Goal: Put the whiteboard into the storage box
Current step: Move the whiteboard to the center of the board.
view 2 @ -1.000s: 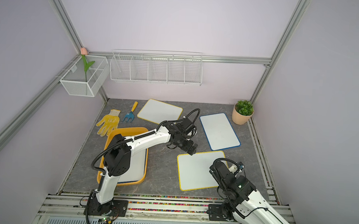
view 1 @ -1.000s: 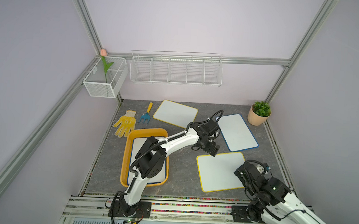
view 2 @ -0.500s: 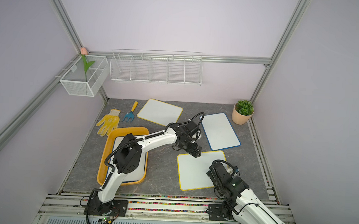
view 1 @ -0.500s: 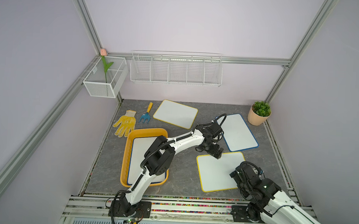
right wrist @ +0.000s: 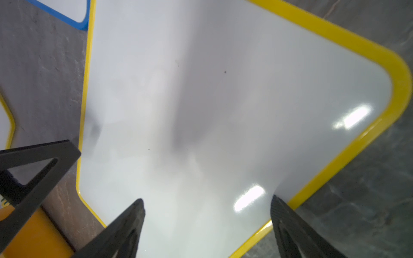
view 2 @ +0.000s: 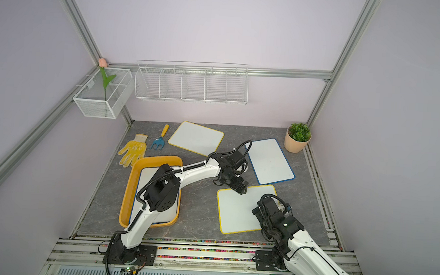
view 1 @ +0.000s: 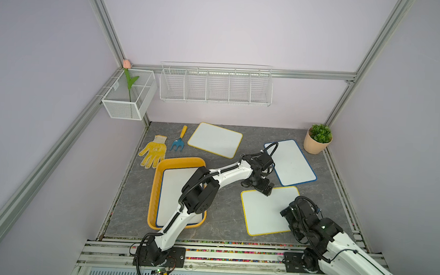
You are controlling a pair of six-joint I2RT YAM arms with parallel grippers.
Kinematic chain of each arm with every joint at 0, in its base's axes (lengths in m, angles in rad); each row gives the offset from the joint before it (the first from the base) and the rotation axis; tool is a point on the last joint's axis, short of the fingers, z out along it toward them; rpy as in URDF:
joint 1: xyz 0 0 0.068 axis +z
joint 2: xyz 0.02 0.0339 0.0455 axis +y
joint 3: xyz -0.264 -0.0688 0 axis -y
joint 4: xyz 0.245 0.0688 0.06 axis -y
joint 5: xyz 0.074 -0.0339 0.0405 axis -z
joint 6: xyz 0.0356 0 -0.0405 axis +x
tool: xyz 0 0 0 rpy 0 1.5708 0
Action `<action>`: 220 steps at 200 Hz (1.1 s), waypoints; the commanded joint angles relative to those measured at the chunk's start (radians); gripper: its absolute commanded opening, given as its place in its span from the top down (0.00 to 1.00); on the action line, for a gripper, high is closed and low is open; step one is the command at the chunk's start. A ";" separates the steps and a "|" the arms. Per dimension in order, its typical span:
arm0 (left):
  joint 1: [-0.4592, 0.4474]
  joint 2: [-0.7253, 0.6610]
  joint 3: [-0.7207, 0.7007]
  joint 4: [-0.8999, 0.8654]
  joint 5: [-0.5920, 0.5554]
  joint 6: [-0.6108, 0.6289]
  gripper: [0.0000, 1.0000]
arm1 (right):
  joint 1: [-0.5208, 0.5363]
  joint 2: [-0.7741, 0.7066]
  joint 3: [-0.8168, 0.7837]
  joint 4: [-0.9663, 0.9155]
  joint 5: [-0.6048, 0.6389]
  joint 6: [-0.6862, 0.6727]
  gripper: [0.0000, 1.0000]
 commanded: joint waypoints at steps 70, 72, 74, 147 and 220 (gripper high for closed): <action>-0.004 0.042 0.026 0.001 0.008 -0.011 0.00 | -0.009 0.029 -0.013 -0.023 -0.035 0.000 0.11; -0.004 0.043 0.027 0.002 0.009 -0.011 0.00 | -0.009 0.027 -0.017 -0.021 -0.037 0.003 0.11; -0.004 0.044 0.027 0.002 0.008 -0.012 0.00 | -0.010 0.024 -0.019 -0.019 -0.039 0.005 0.11; -0.005 0.054 0.026 0.007 0.007 -0.020 0.00 | -0.009 0.003 0.055 -0.132 0.038 -0.049 0.10; -0.005 0.065 0.024 0.007 0.006 -0.023 0.00 | -0.009 0.041 0.021 -0.088 -0.027 -0.036 0.11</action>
